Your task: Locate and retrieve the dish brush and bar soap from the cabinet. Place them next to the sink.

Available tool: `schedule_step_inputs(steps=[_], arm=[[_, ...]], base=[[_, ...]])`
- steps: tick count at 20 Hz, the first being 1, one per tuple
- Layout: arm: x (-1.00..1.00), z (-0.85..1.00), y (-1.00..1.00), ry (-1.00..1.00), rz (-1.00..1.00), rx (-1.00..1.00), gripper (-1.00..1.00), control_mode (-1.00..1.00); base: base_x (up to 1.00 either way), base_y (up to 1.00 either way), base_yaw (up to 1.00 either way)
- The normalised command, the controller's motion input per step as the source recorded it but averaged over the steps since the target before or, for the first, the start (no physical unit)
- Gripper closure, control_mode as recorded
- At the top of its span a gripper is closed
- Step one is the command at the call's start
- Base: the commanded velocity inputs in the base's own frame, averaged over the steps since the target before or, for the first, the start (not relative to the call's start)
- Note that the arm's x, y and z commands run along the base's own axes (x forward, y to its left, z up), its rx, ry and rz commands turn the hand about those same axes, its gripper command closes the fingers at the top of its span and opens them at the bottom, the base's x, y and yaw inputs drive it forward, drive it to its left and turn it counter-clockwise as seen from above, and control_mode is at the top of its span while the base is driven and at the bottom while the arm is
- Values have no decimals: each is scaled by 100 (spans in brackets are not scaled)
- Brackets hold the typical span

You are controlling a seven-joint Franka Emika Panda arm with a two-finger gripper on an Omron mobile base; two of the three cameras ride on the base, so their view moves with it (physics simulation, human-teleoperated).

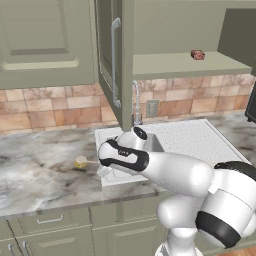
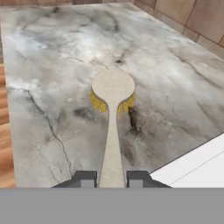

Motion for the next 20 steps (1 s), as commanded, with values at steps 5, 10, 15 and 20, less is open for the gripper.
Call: schedule_step_inputs(steps=[5,10,15,20], arm=[[10,-12,16,0,0,0,100,-100],[10,-11,12,0,0,0,100,-100],[9,-9,2,-1,0,0,100,-100],[16,-21,0,-5,0,-3,100,-100]], base=[[0,0,0],[0,0,0],[0,0,0],[0,0,0]])
